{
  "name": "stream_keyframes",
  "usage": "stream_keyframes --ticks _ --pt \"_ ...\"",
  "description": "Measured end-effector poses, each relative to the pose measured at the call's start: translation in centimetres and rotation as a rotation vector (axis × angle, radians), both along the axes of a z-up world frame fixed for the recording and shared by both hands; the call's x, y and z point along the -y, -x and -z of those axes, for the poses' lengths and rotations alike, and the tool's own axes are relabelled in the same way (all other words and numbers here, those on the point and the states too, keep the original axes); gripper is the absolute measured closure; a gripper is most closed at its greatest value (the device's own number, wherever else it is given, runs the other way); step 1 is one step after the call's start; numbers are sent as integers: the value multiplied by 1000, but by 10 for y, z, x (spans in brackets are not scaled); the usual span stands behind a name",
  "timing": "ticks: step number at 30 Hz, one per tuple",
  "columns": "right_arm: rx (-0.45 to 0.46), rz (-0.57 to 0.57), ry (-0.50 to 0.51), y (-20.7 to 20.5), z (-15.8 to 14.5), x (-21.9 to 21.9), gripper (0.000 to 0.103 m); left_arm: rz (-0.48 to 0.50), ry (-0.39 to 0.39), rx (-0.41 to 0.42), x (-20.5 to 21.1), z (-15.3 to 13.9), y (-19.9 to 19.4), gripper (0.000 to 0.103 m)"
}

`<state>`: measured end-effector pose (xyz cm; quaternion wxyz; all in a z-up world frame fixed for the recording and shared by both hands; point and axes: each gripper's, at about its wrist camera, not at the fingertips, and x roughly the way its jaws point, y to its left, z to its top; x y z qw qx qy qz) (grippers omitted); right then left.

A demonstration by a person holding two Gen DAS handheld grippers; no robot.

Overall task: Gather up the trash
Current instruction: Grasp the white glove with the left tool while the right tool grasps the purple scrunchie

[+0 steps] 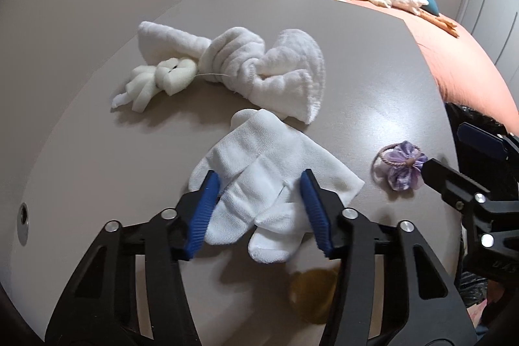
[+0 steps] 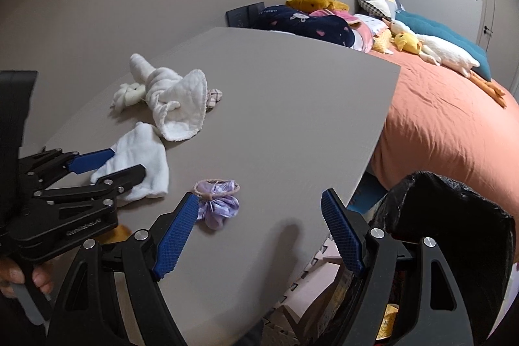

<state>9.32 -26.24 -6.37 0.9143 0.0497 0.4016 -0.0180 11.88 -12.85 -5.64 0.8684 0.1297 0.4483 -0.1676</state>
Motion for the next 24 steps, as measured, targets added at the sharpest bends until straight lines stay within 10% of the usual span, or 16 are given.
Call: stream_keyframes --ticks 8,18,24 --pt "-18 -27 24 -13 5 -13 25 -62 -11 -24 -18 -3 -6 68" --pt "-51 -54 45 -14 12 -26 70 -97 -28 -9 -31 -5 -6 68" --pt "-55 -61 41 -10 10 -26 80 -84 -48 7 -27 -6 -6 70"
